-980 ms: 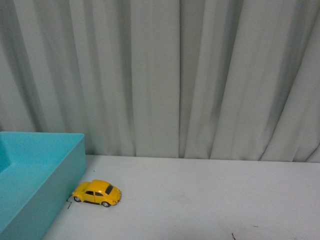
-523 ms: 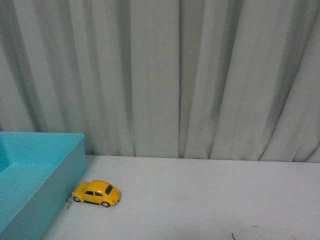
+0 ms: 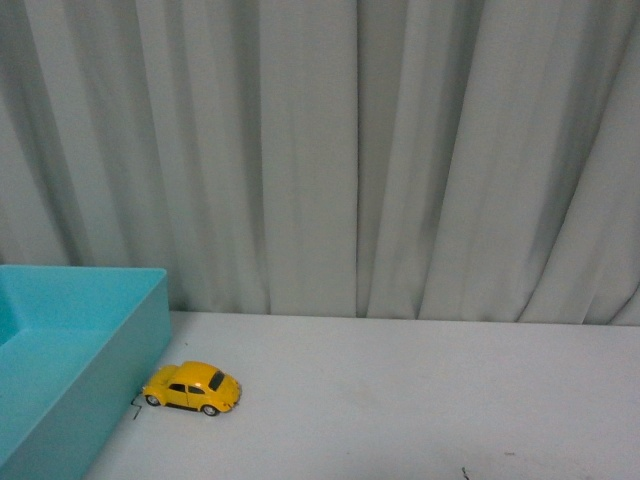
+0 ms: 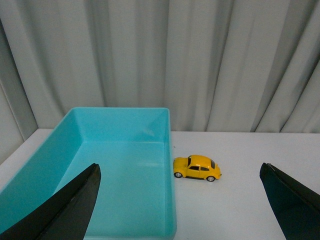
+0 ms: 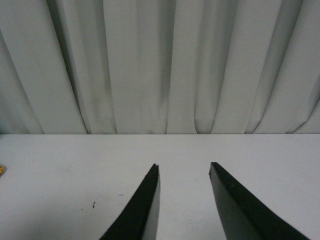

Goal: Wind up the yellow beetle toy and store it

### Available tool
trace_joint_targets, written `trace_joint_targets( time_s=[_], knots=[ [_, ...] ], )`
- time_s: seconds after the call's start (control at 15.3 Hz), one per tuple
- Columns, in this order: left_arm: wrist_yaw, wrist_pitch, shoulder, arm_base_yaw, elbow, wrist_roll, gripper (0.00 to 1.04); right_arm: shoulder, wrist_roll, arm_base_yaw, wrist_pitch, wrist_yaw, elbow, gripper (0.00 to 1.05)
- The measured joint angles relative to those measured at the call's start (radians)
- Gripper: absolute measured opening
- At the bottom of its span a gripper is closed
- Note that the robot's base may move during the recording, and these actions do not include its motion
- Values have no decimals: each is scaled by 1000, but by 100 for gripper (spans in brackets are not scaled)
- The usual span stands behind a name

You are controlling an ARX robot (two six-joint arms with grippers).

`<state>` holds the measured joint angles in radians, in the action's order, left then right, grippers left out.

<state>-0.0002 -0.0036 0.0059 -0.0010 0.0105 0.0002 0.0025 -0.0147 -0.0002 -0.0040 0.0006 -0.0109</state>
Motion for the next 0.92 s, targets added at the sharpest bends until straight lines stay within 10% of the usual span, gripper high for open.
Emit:
trace_joint_targets(
  time_s=[0.39, 0.52, 0.92],
  knots=[
    [0, 0, 0, 0, 0, 0, 98, 0, 0, 0, 0, 0, 0, 98],
    [-195, -303, 317, -13, 191, -227, 98, 0, 1, 0, 0, -3, 0, 98],
    [-163, 174, 1186, 45, 588, -249, 98, 0, 0, 0, 0, 0, 0, 98]
  ],
)
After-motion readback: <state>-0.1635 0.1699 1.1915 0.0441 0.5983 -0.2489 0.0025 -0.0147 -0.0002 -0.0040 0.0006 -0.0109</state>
